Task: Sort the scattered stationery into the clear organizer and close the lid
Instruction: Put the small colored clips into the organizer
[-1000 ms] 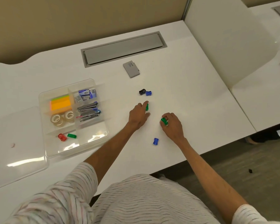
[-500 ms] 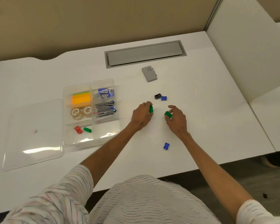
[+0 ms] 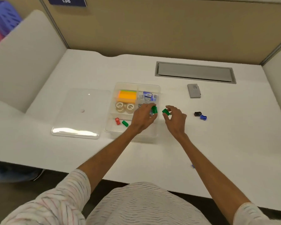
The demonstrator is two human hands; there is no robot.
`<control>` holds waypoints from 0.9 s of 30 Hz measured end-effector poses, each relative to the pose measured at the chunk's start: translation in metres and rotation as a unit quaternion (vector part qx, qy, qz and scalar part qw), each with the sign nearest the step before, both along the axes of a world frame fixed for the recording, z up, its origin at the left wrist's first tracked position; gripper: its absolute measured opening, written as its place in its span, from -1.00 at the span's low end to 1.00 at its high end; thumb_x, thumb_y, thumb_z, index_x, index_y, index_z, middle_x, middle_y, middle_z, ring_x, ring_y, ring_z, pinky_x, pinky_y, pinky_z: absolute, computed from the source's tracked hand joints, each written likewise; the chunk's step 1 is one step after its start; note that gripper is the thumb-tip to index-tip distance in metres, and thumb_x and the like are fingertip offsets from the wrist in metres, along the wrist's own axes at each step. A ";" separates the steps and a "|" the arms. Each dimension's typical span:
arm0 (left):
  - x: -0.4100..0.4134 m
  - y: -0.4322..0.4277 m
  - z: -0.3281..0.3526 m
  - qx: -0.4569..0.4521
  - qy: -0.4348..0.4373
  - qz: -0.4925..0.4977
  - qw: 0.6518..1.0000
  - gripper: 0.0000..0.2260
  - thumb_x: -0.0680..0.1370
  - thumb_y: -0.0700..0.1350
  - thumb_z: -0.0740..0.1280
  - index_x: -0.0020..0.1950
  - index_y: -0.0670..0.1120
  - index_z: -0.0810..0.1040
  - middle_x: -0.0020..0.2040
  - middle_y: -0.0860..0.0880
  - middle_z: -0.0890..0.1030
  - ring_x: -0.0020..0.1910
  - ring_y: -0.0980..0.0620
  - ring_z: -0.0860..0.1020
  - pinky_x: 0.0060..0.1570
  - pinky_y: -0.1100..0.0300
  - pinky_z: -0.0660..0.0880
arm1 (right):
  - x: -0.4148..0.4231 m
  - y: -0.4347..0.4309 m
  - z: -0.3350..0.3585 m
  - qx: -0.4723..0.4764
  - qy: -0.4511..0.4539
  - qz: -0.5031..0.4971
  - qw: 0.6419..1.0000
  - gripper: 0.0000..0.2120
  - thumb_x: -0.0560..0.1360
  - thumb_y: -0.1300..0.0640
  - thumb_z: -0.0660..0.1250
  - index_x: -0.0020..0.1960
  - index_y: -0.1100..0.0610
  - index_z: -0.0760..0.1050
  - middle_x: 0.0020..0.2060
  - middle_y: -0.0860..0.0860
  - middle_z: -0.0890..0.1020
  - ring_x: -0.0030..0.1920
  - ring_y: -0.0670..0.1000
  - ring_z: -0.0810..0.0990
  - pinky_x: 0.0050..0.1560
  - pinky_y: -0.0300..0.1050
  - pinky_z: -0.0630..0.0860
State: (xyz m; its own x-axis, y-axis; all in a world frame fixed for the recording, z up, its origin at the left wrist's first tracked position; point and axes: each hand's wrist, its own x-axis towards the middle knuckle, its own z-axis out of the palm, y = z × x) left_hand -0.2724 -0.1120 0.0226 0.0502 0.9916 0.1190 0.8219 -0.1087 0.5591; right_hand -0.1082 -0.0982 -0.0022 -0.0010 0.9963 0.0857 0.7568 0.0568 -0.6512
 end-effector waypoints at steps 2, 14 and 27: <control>-0.023 -0.006 0.001 0.007 0.005 0.016 1.000 -0.62 0.54 0.02 0.34 0.33 -0.05 0.46 0.19 -0.08 0.59 0.15 -0.06 0.54 0.02 0.05 0.51 | -0.023 -0.001 0.003 0.014 -0.011 0.018 1.000 -0.69 0.55 0.05 0.32 0.28 0.05 0.50 0.16 0.00 0.62 0.15 0.06 0.53 0.16 0.04 0.32; -0.132 -0.045 -0.014 -0.001 0.057 0.087 0.995 -0.64 0.47 0.01 0.39 0.23 -0.08 0.52 0.00 -0.02 0.62 0.09 -0.04 0.47 -0.02 0.05 0.47 | -0.122 -0.013 0.004 0.031 0.026 0.119 0.992 -0.75 0.46 0.05 0.39 0.12 0.05 0.56 0.05 -0.04 0.66 0.13 0.03 0.55 0.16 -0.02 0.31; -0.146 -0.048 -0.019 -0.004 0.121 0.069 0.990 -0.43 0.42 0.13 0.37 0.36 -0.10 0.41 0.14 -0.08 0.52 0.11 -0.09 0.43 0.03 0.04 0.39 | -0.142 -0.027 -0.013 0.019 -0.011 0.115 0.993 -0.66 0.43 0.09 0.37 0.20 0.03 0.53 0.18 -0.02 0.59 0.29 0.02 0.45 0.30 0.06 0.20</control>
